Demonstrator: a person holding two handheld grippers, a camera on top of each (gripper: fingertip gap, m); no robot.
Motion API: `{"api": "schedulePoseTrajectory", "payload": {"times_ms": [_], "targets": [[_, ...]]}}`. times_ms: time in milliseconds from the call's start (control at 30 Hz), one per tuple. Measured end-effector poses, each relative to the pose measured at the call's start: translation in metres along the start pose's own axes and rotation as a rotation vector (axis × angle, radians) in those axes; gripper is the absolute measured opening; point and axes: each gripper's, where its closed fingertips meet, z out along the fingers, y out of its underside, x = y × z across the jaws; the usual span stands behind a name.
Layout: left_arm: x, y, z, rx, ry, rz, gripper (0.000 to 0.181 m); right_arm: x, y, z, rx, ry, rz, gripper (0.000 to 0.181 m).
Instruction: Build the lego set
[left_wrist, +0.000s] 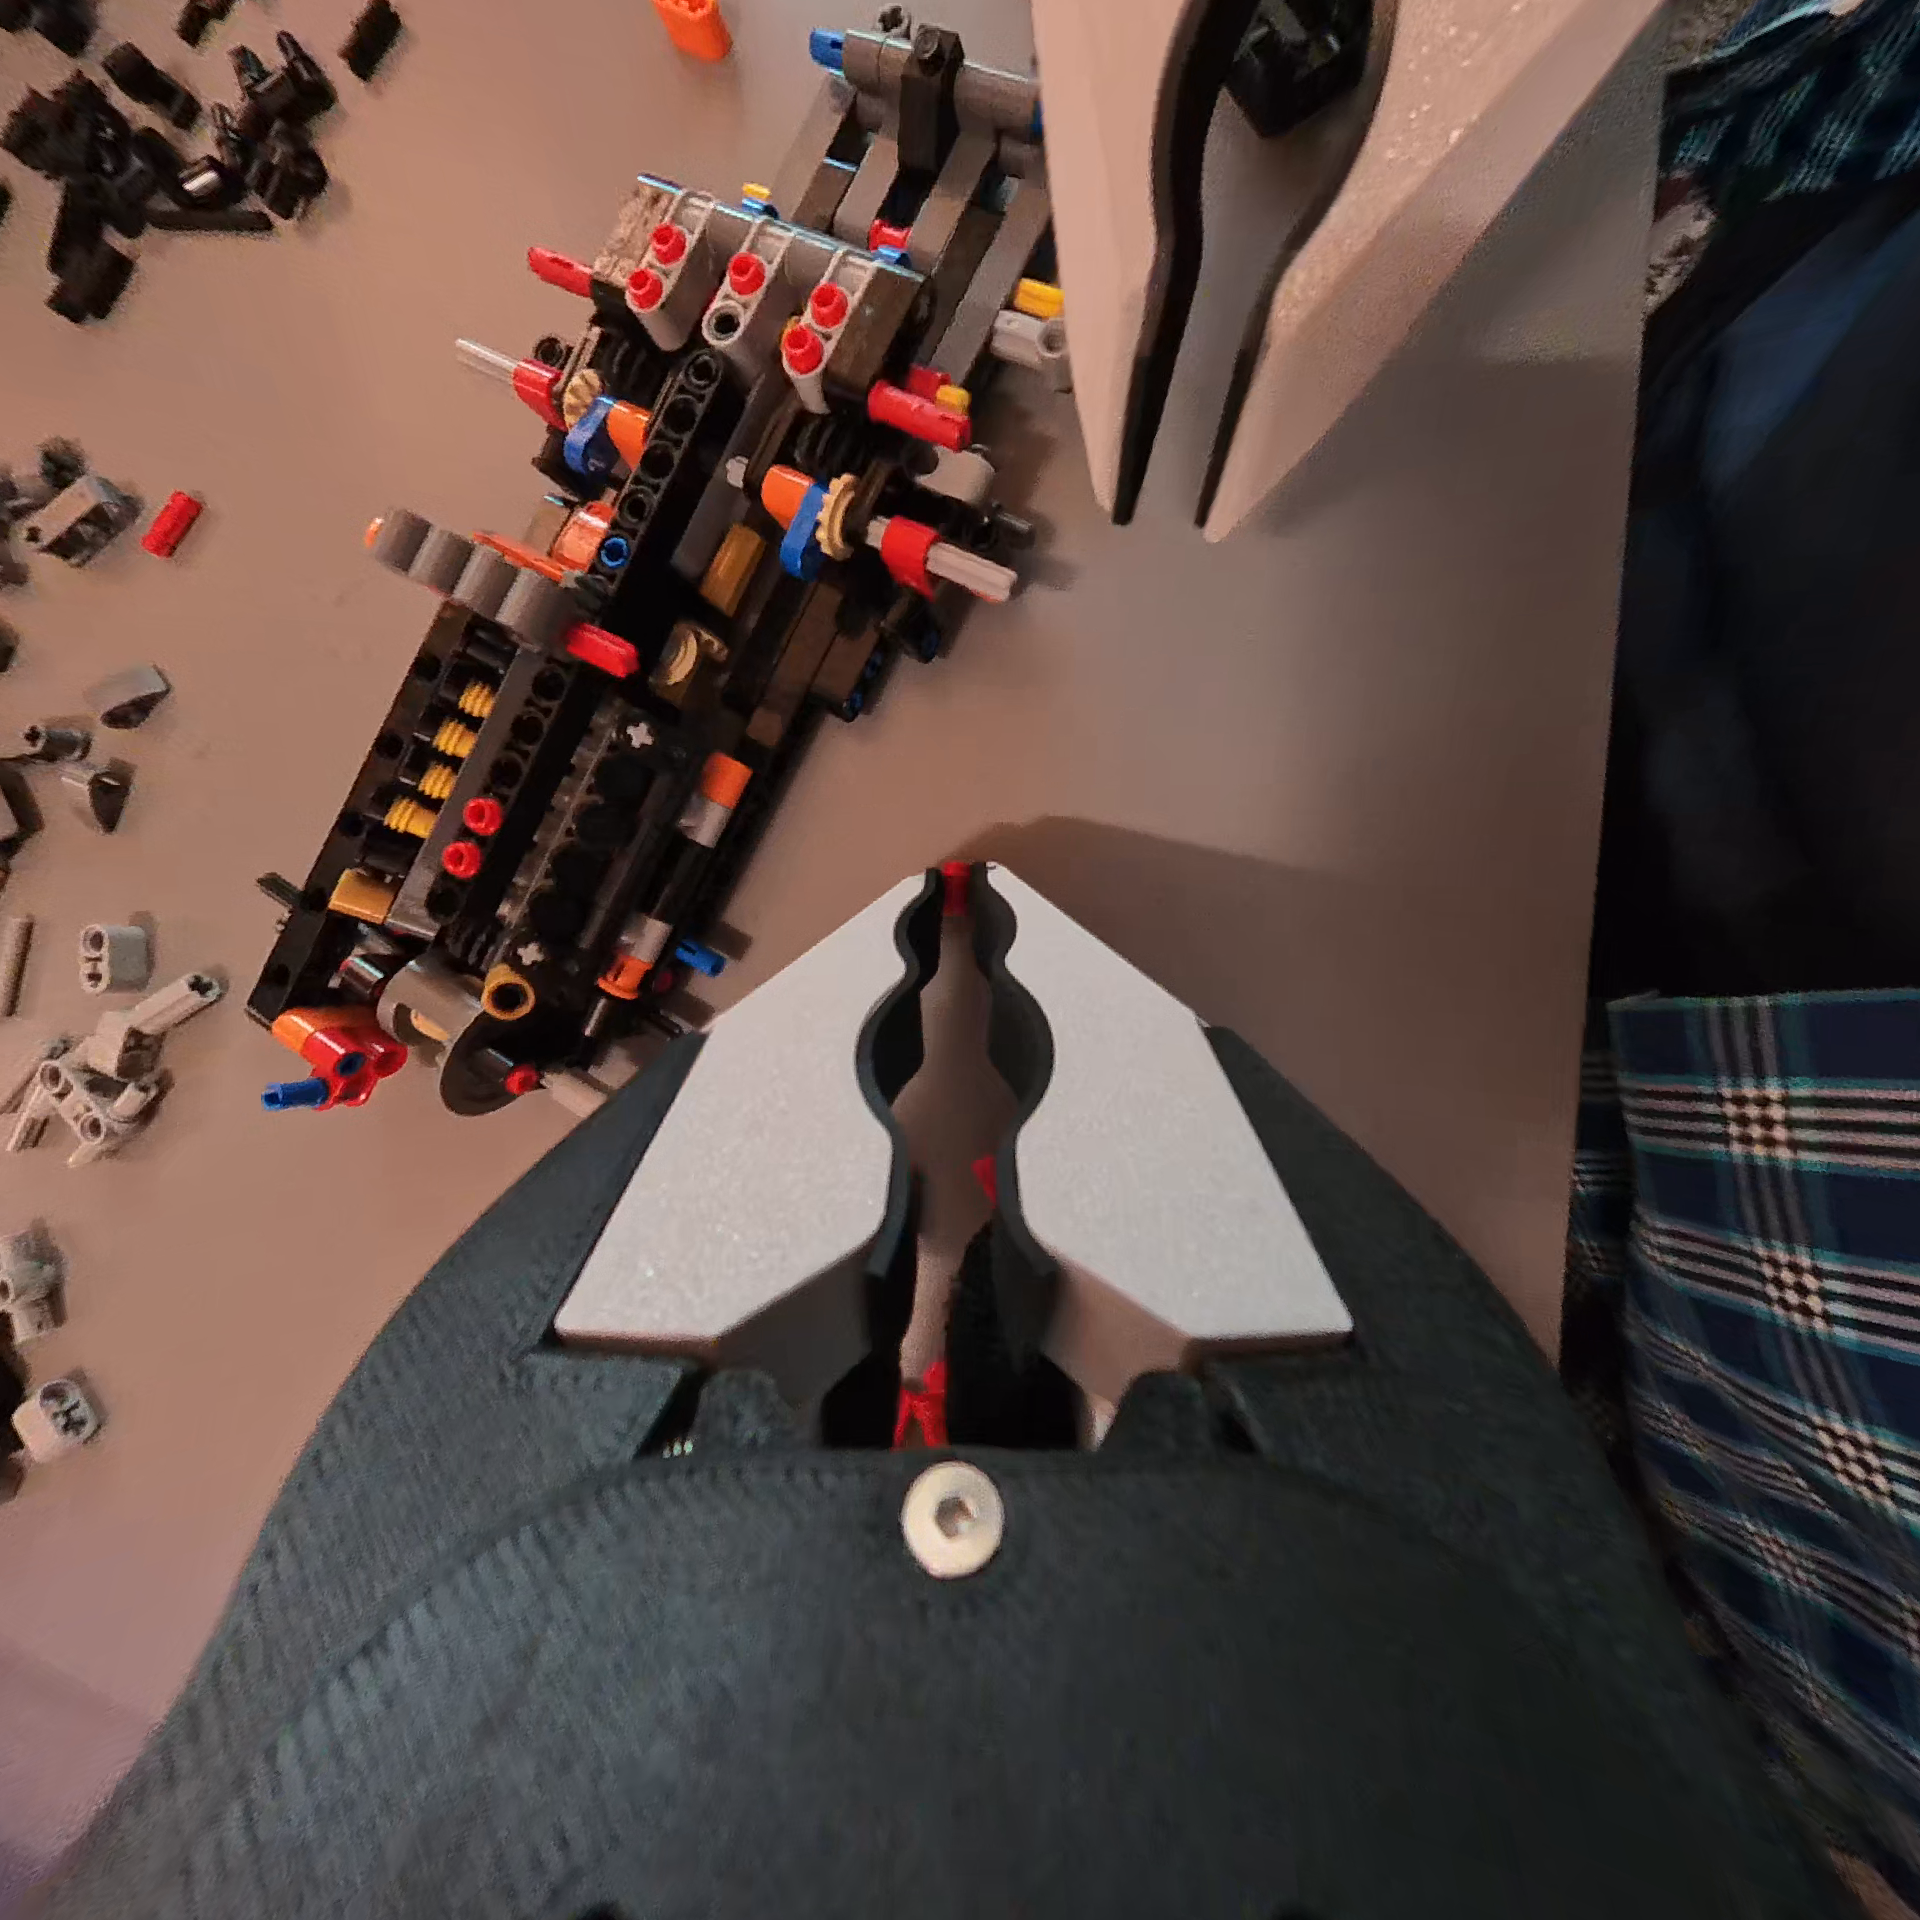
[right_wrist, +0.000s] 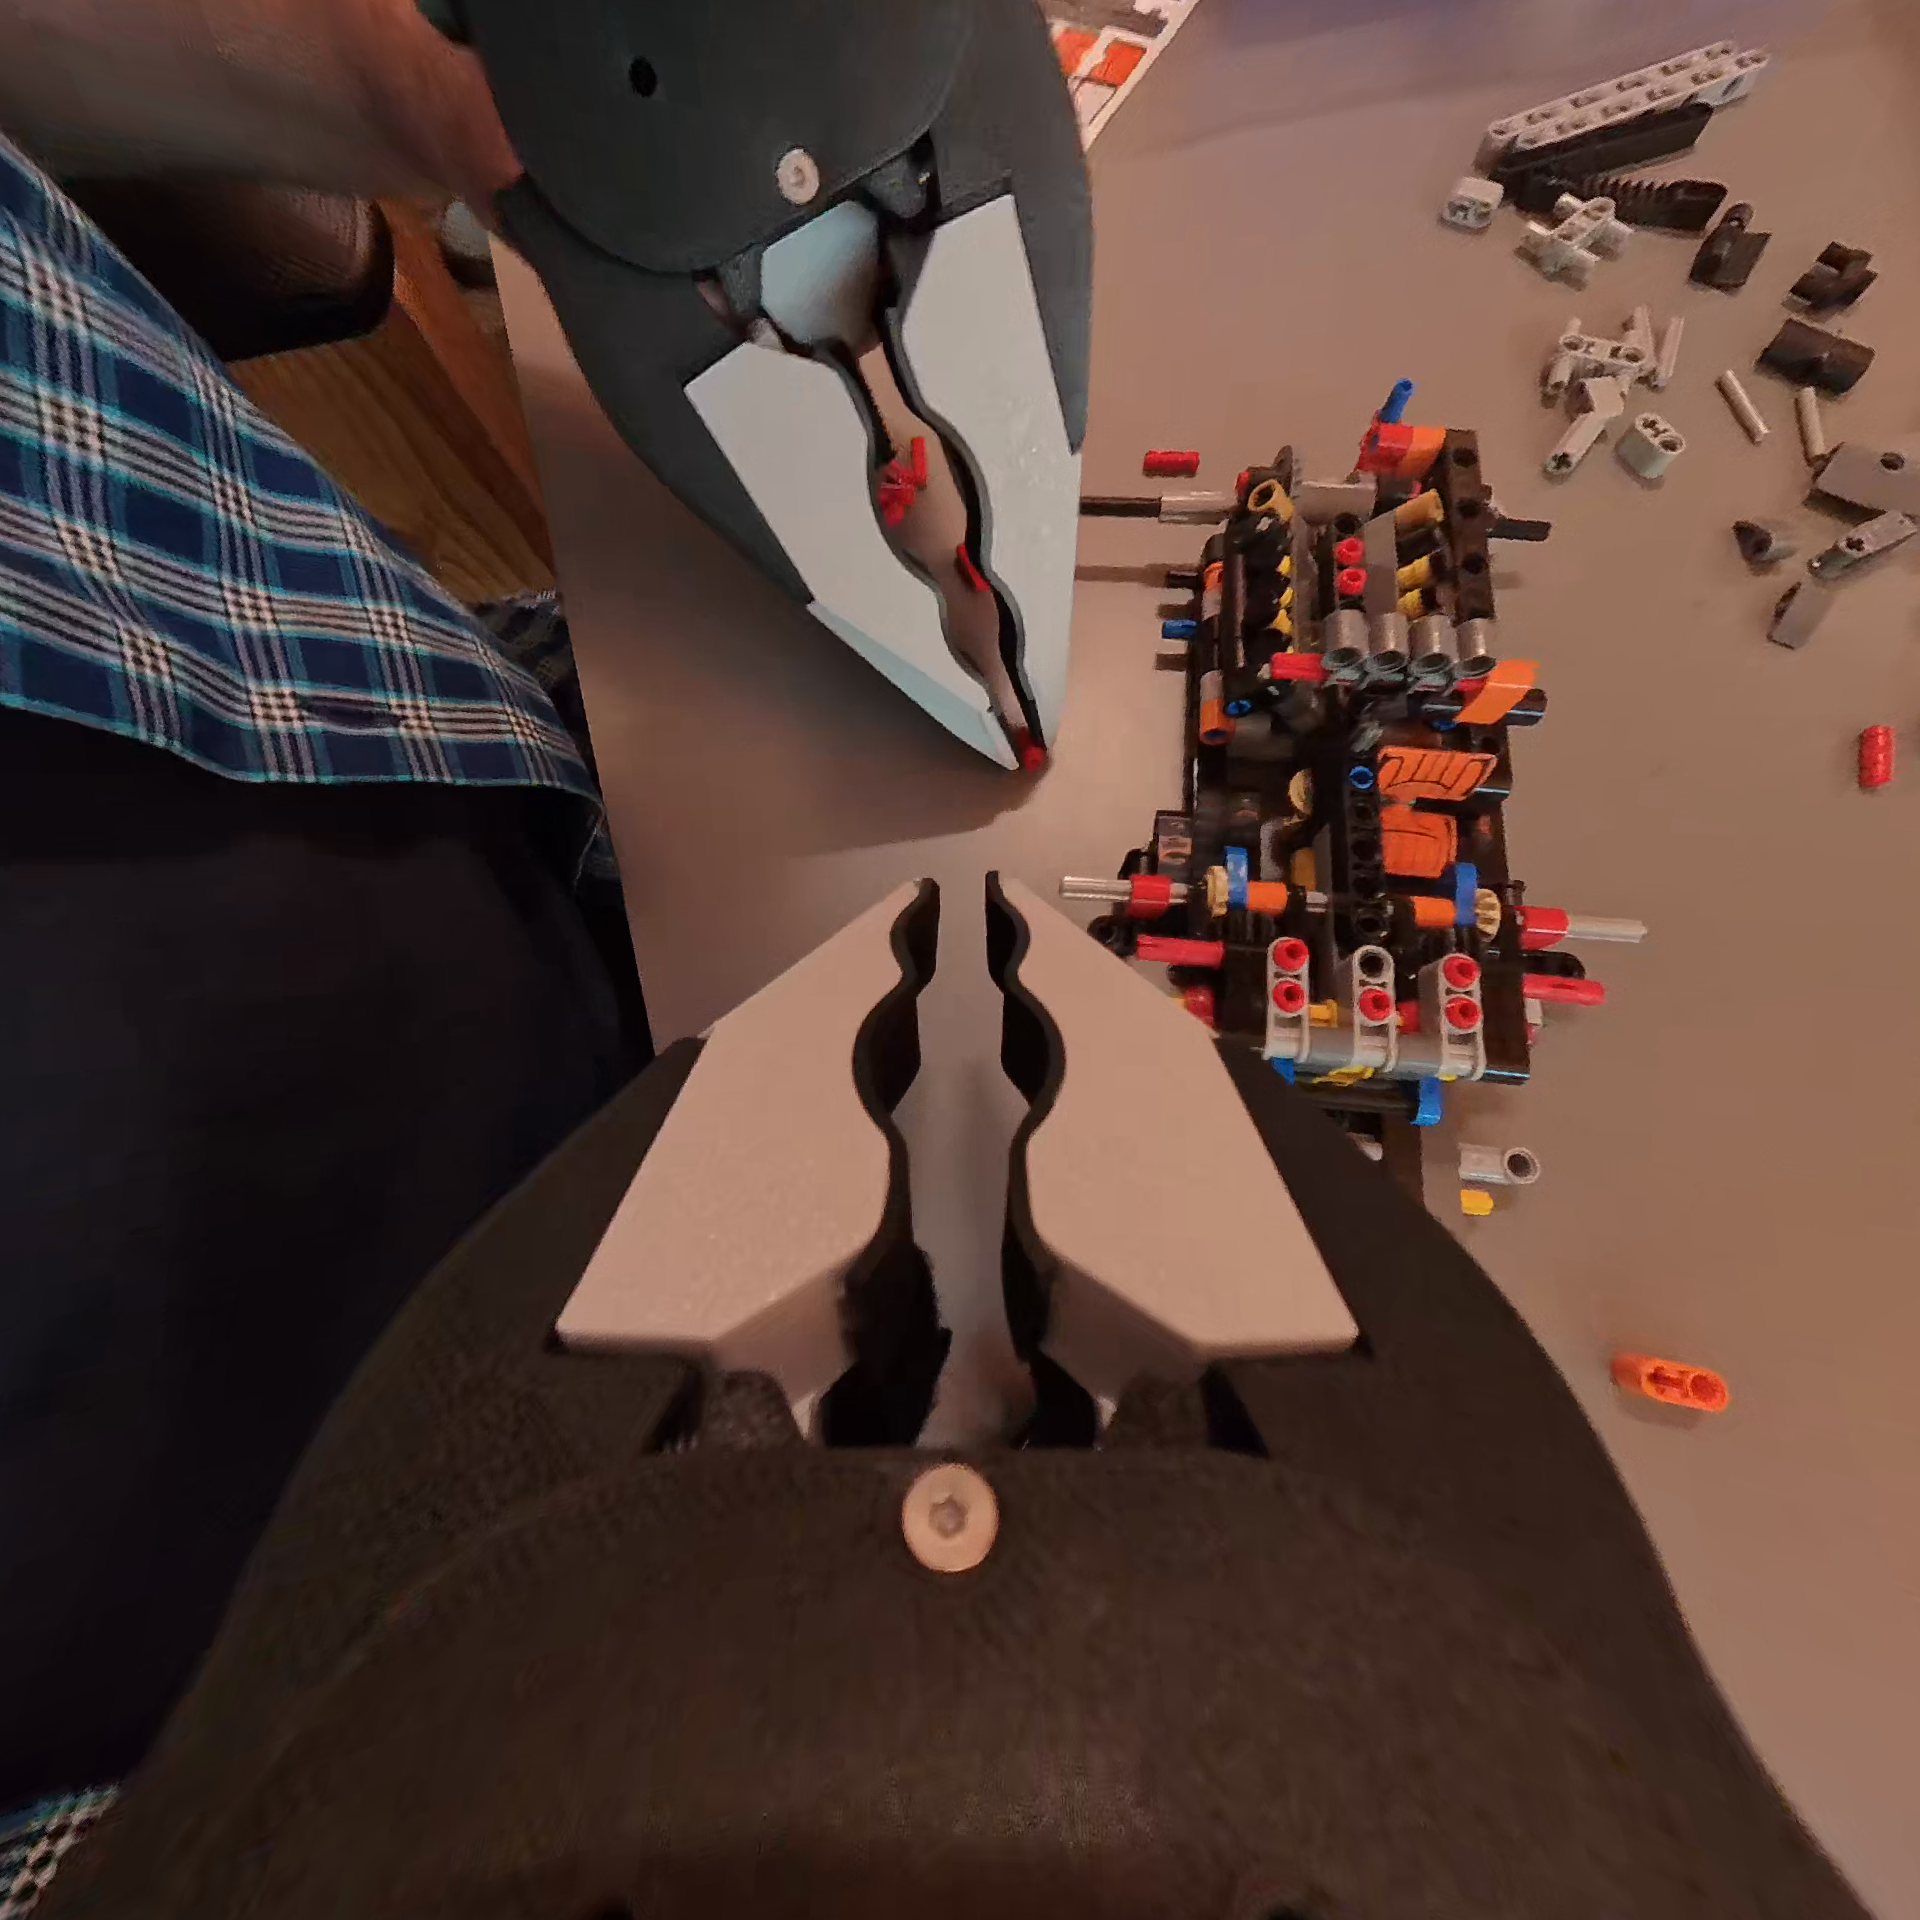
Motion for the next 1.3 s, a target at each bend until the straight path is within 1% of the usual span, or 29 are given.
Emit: {"api": "schedulePoseTrajectory", "payload": {"times_ms": [33,100,167,267,367,467,600,667,767,833,900,1000,1100,1300], "targets": [[-0.001,-0.003,-0.002,0.021,-0.022,0.008,0.005,0.002,-0.003,-0.001,0.014,-0.002,0.013,0.007],[-0.002,-0.014,-0.008,0.084,-0.067,0.035,0.005,0.007,-0.012,-0.004,0.063,0.002,0.064,0.007],[-0.009,-0.03,-0.021,0.17,-0.158,0.06,0.004,0.015,-0.023,-0.009,0.13,-0.005,0.149,0.011],[-0.014,-0.056,-0.043,0.274,-0.289,0.138,0.004,0.016,-0.043,-0.018,0.247,-0.094,0.285,0.014],[-0.012,-0.077,-0.057,0.32,-0.386,0.256,0.003,0.019,-0.057,-0.027,0.334,-0.146,0.371,0.014],[-0.012,-0.091,-0.067,0.359,-0.438,0.303,0.004,0.02,-0.065,-0.034,0.389,-0.185,0.425,0.01],[-0.011,-0.099,-0.07,0.363,-0.471,0.362,0.004,0.018,-0.071,-0.043,0.449,-0.233,0.474,0.002],[-0.009,-0.101,-0.071,0.357,-0.492,0.396,0.004,0.018,-0.071,-0.045,0.454,-0.242,0.487,0.0],[-0.009,-0.105,-0.073,0.364,-0.515,0.409,0.004,0.018,-0.072,-0.048,0.467,-0.248,0.498,0.0],[-0.008,-0.107,-0.074,0.371,-0.529,0.425,0.004,0.019,-0.071,-0.05,0.467,-0.229,0.494,0.008],[-0.007,-0.109,-0.075,0.372,-0.529,0.429,0.004,0.019,-0.07,-0.052,0.47,-0.223,0.499,0.009],[-0.01,-0.112,-0.076,0.37,-0.566,0.443,0.004,0.019,-0.069,-0.054,0.469,-0.221,0.508,0.01],[-0.011,-0.114,-0.077,0.36,-0.591,0.485,0.004,0.017,-0.07,-0.056,0.487,-0.235,0.517,0.006],[-0.012,-0.117,-0.077,0.352,-0.617,0.532,0.004,0.018,-0.071,-0.058,0.518,-0.266,0.562,0.004]]}}
